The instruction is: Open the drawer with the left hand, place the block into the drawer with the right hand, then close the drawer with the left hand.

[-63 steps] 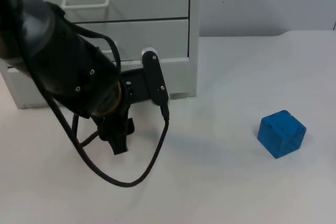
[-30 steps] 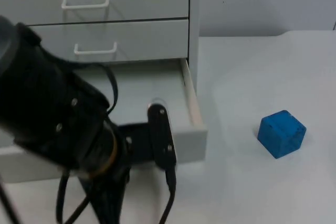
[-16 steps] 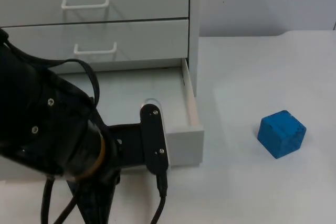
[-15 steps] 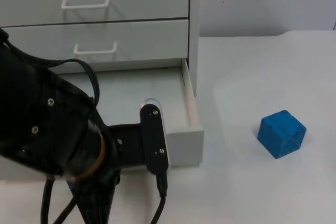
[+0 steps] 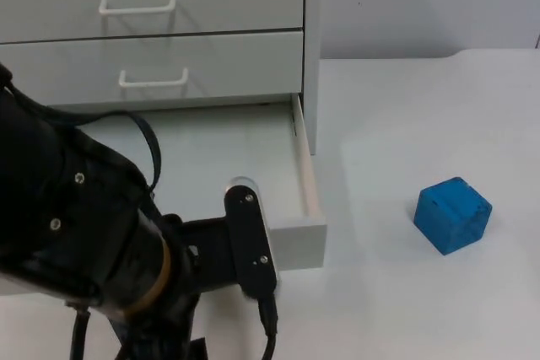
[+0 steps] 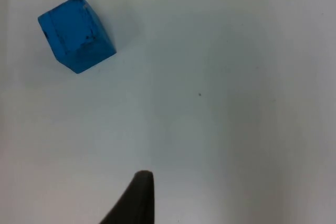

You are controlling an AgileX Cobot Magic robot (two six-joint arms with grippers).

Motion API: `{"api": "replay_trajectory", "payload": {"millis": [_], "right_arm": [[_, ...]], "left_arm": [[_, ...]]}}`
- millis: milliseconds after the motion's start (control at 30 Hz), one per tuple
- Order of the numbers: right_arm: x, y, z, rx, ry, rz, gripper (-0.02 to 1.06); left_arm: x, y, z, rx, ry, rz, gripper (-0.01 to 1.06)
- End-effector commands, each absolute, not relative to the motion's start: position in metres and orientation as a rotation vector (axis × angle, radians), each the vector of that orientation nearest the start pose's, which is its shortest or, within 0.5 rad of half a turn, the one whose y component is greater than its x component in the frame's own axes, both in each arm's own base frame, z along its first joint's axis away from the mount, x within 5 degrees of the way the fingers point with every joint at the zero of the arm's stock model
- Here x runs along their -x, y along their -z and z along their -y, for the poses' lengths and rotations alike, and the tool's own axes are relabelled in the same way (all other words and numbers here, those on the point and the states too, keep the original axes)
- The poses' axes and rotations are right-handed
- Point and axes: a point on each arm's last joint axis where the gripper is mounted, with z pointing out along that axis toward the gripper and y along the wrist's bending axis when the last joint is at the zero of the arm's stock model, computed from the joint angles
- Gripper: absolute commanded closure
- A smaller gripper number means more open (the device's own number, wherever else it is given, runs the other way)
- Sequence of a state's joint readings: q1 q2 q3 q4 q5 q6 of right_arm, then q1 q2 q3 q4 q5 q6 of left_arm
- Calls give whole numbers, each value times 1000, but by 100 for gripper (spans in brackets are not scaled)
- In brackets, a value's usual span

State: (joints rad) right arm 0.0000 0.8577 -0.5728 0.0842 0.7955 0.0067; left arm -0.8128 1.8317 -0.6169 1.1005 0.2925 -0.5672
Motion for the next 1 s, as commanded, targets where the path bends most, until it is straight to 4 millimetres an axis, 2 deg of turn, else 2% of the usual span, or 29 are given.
{"api": "replay_trajectory", "payload": {"millis": [0, 167, 233, 300, 333, 467, 500, 633, 700, 767, 867, 967], "right_arm": [[-144, -259, -5, -73, -106, -2557, 0], [-144, -259, -5, -73, -106, -2557, 0], [-144, -259, -5, -73, -106, -2557, 0], [-144, -259, -5, -73, -106, -2557, 0], [-144, -259, -5, -73, -106, -2557, 0], [-144, -259, -5, -73, -106, -2557, 0], [-144, -259, -5, -73, -106, -2557, 0], [-144, -259, -5, -76, -111, -2556, 0], [-144, -259, -5, -76, -111, -2556, 0], [-144, -259, -5, -76, -111, -2556, 0], [-144, -259, -5, -76, -111, -2556, 0], [-144, -259, -6, -79, -116, -2556, 0]], "left_arm": [[-197, -86, 175, -1623, -285, -2271, 28], [-196, -98, 169, -1508, -336, -2345, 29], [-194, -112, 166, -1436, -329, -2383, 29], [-188, -135, 165, -1385, -241, -2379, 29], [-188, -135, 165, -1385, -241, -2379, 29], [-174, -174, 161, -1208, -52, -2406, 29], [-174, -174, 161, -1208, -52, -2406, 29], [-163, -203, 150, -1121, 13, -2394, 29], [-161, -207, 148, -1103, 16, -2395, 29], [-158, -219, 144, -1007, 58, -2387, 29], [-159, -229, 134, -868, 93, -2401, 29], [-164, -238, 107, -669, 57, -2461, 29]]}}
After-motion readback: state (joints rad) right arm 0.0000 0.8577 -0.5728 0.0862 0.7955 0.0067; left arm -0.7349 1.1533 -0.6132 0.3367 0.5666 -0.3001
